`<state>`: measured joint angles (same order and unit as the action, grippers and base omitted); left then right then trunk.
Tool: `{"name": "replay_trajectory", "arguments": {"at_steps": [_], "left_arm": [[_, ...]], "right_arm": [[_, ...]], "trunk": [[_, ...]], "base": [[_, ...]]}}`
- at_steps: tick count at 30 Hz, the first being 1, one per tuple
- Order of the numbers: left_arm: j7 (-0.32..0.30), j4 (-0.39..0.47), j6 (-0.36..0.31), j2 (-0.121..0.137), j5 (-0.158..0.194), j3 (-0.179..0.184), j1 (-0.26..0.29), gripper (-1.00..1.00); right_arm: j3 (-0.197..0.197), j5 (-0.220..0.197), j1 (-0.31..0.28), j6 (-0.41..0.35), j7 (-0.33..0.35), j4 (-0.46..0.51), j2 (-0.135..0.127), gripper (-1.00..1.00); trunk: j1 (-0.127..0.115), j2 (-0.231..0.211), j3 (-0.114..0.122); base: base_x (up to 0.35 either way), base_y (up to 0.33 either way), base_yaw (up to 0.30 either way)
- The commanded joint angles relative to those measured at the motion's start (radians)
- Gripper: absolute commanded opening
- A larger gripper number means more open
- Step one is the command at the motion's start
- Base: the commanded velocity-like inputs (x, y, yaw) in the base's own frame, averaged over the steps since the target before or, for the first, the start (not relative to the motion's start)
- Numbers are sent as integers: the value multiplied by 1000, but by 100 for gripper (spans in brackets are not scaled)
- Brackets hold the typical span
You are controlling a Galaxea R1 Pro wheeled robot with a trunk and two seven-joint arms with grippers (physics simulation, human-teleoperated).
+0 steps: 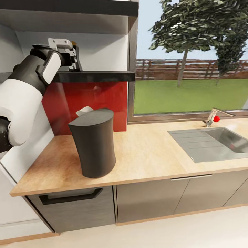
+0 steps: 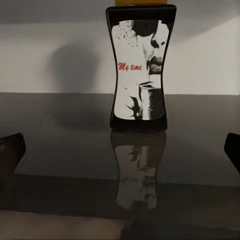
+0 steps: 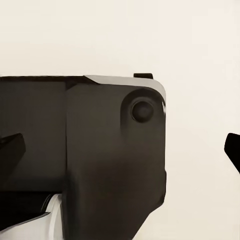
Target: Set up a coffee station on the kitchen countertop: keep the coffee maker on the countertop, move the bottle of coffee from the kitchen shelf to the counter next to the coffee maker, place a paper coffee filter on top of the coffee maker, put the saucer next to the coffee maker with the coffee cup on the saucer, and place the electric kettle next to the coffee maker.
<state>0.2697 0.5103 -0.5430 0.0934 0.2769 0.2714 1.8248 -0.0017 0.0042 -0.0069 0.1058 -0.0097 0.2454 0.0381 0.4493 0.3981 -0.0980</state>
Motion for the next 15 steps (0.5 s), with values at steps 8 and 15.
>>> {"name": "replay_trajectory", "arguments": {"at_steps": [8,15], "left_arm": [[7,3,-6,2,12,9,2,100],[8,3,-6,2,13,6,2,100]], "right_arm": [[-1,0,-1,3,-1,0,0,100],[-1,0,-1,4,-1,0,0,100]], "trunk": [[1,2,-2],[1,2,-2]], "base": [[22,0,0],[196,0,0]]}}
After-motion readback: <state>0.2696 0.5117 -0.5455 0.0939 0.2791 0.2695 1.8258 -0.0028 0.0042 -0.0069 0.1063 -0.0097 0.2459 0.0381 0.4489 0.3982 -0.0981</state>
